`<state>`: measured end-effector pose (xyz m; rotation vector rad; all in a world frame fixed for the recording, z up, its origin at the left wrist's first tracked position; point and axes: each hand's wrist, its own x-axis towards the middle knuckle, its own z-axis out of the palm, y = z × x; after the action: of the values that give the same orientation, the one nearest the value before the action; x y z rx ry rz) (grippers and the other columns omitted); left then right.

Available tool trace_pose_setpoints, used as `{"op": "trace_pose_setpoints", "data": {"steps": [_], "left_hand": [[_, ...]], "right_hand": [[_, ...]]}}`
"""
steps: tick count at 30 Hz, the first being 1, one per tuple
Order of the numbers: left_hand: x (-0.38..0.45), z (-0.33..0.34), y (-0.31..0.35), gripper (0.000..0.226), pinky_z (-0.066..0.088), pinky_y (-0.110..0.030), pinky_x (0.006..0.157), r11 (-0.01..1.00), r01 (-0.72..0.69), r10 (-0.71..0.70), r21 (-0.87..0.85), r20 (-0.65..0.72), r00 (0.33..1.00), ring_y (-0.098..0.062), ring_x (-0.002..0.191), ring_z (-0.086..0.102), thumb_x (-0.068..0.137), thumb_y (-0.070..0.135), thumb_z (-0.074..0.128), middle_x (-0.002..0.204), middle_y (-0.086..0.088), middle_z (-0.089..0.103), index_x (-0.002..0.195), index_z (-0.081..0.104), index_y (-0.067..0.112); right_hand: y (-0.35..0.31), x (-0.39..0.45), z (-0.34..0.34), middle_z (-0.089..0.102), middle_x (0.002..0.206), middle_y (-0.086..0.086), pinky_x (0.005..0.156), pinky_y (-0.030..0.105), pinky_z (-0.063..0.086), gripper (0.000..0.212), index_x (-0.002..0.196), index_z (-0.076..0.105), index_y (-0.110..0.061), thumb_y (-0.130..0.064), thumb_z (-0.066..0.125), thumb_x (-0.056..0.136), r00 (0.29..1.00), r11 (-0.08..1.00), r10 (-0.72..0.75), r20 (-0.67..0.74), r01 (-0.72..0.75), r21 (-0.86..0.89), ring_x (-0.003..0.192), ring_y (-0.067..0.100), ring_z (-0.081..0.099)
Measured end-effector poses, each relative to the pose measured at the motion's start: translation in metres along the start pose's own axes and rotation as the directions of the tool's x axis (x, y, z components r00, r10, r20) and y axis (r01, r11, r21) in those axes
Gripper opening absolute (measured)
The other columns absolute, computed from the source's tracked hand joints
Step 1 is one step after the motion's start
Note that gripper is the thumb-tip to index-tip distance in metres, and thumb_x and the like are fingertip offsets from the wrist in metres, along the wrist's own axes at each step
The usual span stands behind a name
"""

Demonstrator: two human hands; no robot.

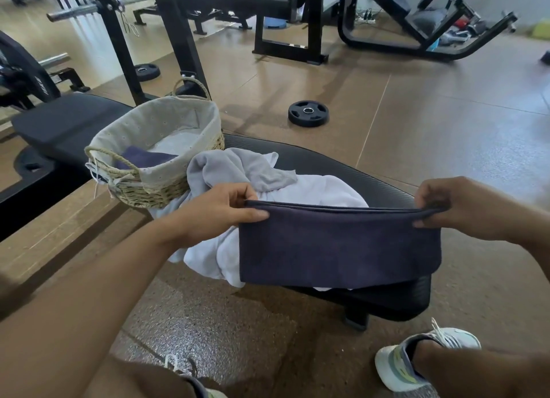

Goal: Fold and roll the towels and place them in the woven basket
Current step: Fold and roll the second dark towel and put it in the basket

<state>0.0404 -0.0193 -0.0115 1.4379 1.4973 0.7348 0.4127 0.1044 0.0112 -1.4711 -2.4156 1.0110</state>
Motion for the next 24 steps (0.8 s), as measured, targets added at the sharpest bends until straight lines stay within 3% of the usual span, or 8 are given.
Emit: {"op": "trace_pose_setpoints", "data": {"steps": [2, 4, 7, 10, 12, 15, 18, 24], "left_hand": [[-0.001, 0.005, 0.002, 0.025, 0.046, -0.017, 0.062, 0.996, 0.004, -0.009, -0.086, -0.055, 0.998, -0.003, 0.067, 0.056, 0.090, 0.017, 0.073, 0.065, 0.010, 0.057, 0.079, 0.050, 0.015], [-0.002, 0.009, 0.005, 0.020, 0.053, -0.021, 0.063, 0.983, 0.001, -0.025, -0.182, -0.133, 0.991, -0.012, 0.074, 0.068, 0.089, 0.015, 0.073, 0.071, 0.000, 0.068, 0.090, 0.053, 0.013], [-0.003, 0.017, 0.013, 0.024, 0.055, -0.019, 0.062, 0.965, -0.023, -0.044, -0.262, -0.246, 0.968, -0.015, 0.079, 0.073, 0.087, 0.013, 0.075, 0.081, -0.008, 0.077, 0.107, 0.062, 0.009], [-0.004, 0.030, 0.021, 0.024, 0.057, -0.022, 0.067, 0.925, -0.042, -0.085, -0.377, -0.316, 0.945, -0.017, 0.084, 0.075, 0.083, 0.012, 0.078, 0.091, -0.009, 0.079, 0.105, 0.068, 0.008], [-0.006, 0.040, 0.026, 0.025, 0.059, -0.028, 0.076, 0.923, -0.044, -0.093, -0.382, -0.334, 0.938, -0.020, 0.087, 0.076, 0.082, 0.012, 0.079, 0.090, -0.007, 0.079, 0.104, 0.069, 0.008], [-0.013, 0.058, 0.036, 0.024, 0.061, -0.030, 0.079, 0.944, -0.066, -0.052, -0.322, -0.344, 0.938, -0.020, 0.086, 0.077, 0.082, 0.015, 0.080, 0.087, -0.005, 0.079, 0.103, 0.070, 0.008], [-0.020, 0.070, 0.045, 0.018, 0.060, -0.024, 0.073, 0.938, -0.080, -0.030, -0.336, -0.310, 0.950, -0.017, 0.082, 0.077, 0.084, 0.014, 0.078, 0.084, -0.005, 0.079, 0.098, 0.071, 0.006], [-0.022, 0.074, 0.044, 0.002, 0.056, -0.025, 0.063, 0.890, -0.013, -0.093, -0.455, -0.210, 0.973, -0.021, 0.076, 0.073, 0.090, 0.008, 0.069, 0.083, -0.012, 0.077, 0.088, 0.070, 0.007]], "right_hand": [[-0.002, -0.002, 0.000, 0.071, 0.065, -0.005, 0.062, 0.016, 0.046, 0.031, 0.073, 0.062, -0.024, -0.004, 0.085, 0.077, 1.000, 0.999, -0.005, 0.024, 0.004, 0.039, 0.055, 0.002, 0.057], [-0.006, -0.003, 0.001, 0.075, 0.075, -0.004, 0.068, 0.028, 0.049, 0.027, 0.087, 0.064, -0.022, -0.013, 0.087, 0.077, 1.000, 0.999, 0.021, 0.012, -0.021, 0.047, 0.062, 0.007, 0.063], [-0.004, 0.001, 0.004, 0.075, 0.082, -0.008, 0.072, 0.034, 0.050, 0.034, 0.095, 0.063, -0.040, -0.020, 0.086, 0.079, 0.999, 0.992, 0.046, -0.027, -0.049, -0.118, 0.074, 0.011, 0.068], [-0.011, 0.000, 0.009, 0.070, 0.095, -0.016, 0.079, 0.033, 0.046, 0.037, 0.098, 0.056, -0.047, -0.030, 0.084, 0.080, 0.994, 0.947, 0.081, -0.077, -0.101, -0.306, 0.090, 0.015, 0.066], [-0.031, -0.003, 0.021, 0.065, 0.100, -0.022, 0.085, 0.029, 0.043, 0.035, 0.105, 0.058, -0.047, -0.039, 0.082, 0.080, 0.982, 0.960, -0.047, -0.185, -0.007, -0.279, 0.099, 0.009, 0.063], [-0.074, -0.012, 0.052, 0.066, 0.098, -0.025, 0.091, 0.022, 0.044, 0.025, 0.101, 0.066, -0.039, -0.053, 0.073, 0.081, 0.882, 0.944, -0.330, -0.335, 0.300, -0.139, 0.097, -0.004, 0.061], [-0.100, -0.021, 0.081, 0.069, 0.098, -0.019, 0.090, 0.024, 0.044, 0.028, 0.103, 0.069, -0.036, -0.057, 0.066, 0.084, 0.802, 0.855, -0.515, -0.304, 0.458, -0.241, 0.097, 0.003, 0.061], [-0.096, -0.019, 0.095, 0.068, 0.094, -0.017, 0.082, 0.020, 0.044, 0.025, 0.099, 0.071, -0.033, -0.049, 0.077, 0.081, 0.801, 0.871, -0.489, -0.345, 0.425, -0.248, 0.092, 0.005, 0.057]]}}
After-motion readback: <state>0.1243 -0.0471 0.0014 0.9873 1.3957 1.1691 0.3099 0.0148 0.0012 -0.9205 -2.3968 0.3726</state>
